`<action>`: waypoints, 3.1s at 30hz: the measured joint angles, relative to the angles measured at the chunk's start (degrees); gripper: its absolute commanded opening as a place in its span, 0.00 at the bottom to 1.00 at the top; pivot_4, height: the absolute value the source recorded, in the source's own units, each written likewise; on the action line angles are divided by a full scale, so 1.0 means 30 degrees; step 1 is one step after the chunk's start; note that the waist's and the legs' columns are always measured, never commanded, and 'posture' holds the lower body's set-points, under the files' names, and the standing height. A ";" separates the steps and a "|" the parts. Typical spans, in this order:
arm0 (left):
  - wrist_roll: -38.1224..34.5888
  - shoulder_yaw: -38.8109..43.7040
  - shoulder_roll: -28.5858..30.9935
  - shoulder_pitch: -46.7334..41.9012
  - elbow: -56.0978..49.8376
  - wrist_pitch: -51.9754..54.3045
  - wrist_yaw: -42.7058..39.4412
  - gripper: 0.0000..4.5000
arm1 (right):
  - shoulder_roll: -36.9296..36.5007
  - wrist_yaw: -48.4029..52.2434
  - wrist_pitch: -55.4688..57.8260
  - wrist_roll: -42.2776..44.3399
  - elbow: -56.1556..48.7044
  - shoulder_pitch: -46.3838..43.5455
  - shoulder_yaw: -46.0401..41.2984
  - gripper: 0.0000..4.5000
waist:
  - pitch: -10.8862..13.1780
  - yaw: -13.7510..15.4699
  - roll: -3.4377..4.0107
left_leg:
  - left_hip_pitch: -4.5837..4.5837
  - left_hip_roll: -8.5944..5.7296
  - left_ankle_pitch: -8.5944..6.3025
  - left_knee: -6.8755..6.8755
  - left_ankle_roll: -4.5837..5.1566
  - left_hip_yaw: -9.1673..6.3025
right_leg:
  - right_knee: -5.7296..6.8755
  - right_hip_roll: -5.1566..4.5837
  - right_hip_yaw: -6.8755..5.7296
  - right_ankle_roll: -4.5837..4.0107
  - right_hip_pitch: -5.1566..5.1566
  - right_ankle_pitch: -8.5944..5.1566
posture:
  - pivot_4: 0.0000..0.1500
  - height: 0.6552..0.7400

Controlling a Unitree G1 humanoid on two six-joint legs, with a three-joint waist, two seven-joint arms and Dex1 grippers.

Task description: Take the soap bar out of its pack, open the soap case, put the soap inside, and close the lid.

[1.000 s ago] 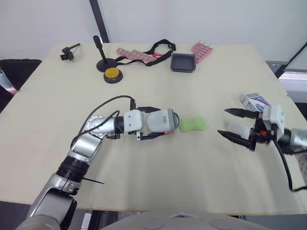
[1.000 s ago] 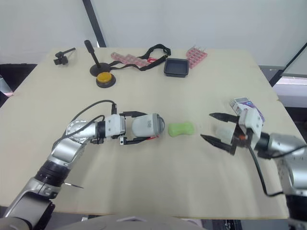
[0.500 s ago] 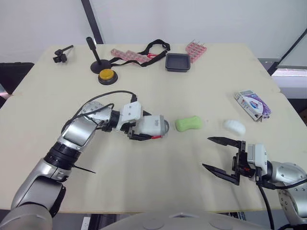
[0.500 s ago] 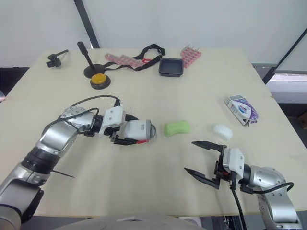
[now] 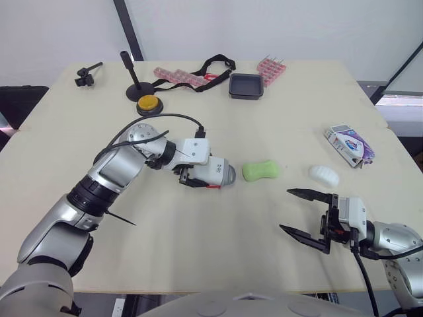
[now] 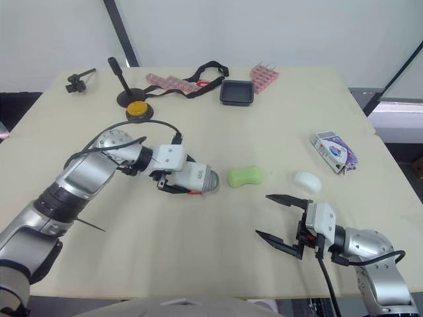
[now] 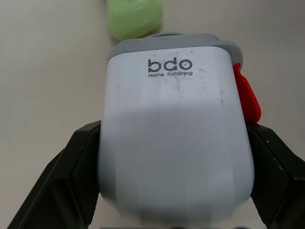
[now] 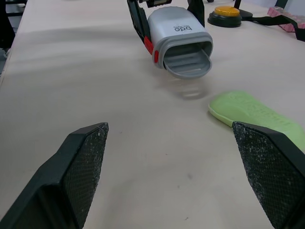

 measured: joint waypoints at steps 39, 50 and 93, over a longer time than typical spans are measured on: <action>-0.0599 0.1945 0.1957 0.1205 0.5632 -0.6449 -0.2157 1.00 | -0.0586 -0.0025 -0.0029 -0.0004 0.0600 -0.0808 0.0075 1.00 | 0.0004 0.0056 -0.0002 | 0.0002 -0.0043 0.0000 -0.0040 0.0000 -0.0012 | -0.0038 -0.0038 -0.0061 0.0002 0.0018 0.0000 | 1.00 0.87; -0.0905 0.2506 0.1773 0.1084 0.6089 -0.6508 -0.2289 1.00 | -0.0586 -0.0016 -0.0139 -0.0005 0.0621 -0.0278 0.0073 1.00 | 0.0007 0.0077 -0.0007 | 0.0002 -0.0046 -0.0001 -0.0041 0.0000 -0.0011 | -0.0041 -0.0044 -0.0057 0.0001 0.0018 -0.0001 | 1.00 0.87; -0.7934 1.1150 -0.0505 1.9344 -0.4702 -0.8536 0.1618 1.00 | -0.1897 0.3422 0.9220 -0.7293 0.7933 -1.9608 1.1281 1.00 | 0.0079 -0.0386 -0.0044 | 0.0046 0.0036 0.0006 -0.0090 -0.0004 0.0001 | -0.0024 0.0033 -0.0112 0.0012 0.0017 0.0002 | 1.00 0.87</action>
